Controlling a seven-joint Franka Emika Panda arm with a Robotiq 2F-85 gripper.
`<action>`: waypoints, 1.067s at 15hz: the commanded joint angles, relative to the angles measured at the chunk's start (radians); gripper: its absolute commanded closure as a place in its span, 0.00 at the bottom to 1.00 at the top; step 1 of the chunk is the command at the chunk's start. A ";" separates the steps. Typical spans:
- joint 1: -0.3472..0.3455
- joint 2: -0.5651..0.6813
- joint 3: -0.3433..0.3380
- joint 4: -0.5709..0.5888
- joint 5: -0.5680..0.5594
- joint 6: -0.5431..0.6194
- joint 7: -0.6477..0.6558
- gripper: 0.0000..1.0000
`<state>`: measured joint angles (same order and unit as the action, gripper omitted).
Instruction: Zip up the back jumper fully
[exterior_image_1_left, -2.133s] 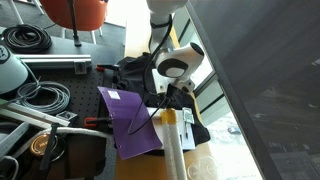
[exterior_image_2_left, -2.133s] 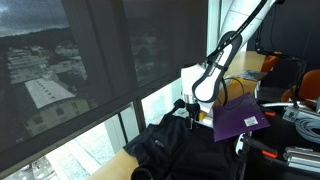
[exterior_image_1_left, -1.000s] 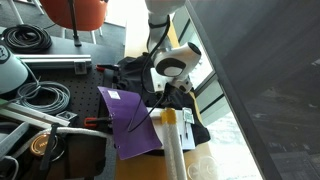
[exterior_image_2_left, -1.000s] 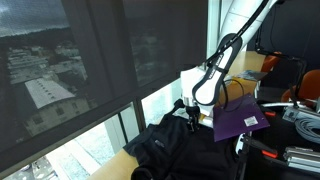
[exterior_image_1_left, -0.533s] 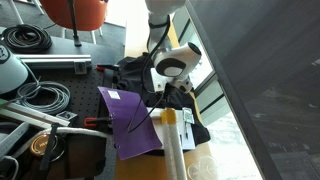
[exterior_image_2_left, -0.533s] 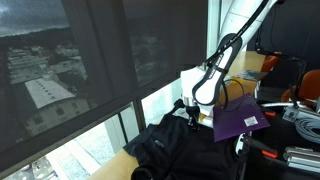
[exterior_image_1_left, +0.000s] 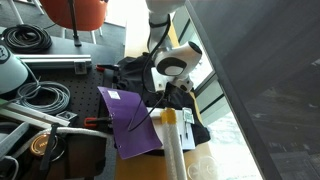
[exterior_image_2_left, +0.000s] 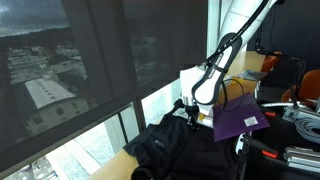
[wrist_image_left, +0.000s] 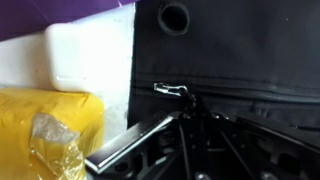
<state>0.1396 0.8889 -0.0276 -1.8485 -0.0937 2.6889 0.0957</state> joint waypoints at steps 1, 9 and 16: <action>0.031 -0.049 -0.012 -0.006 -0.008 -0.015 0.012 0.98; 0.109 -0.085 -0.015 -0.037 -0.039 -0.003 0.018 0.98; 0.172 -0.072 0.007 0.010 -0.061 -0.019 0.002 0.98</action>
<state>0.2949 0.8346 -0.0385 -1.8583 -0.1328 2.6889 0.0949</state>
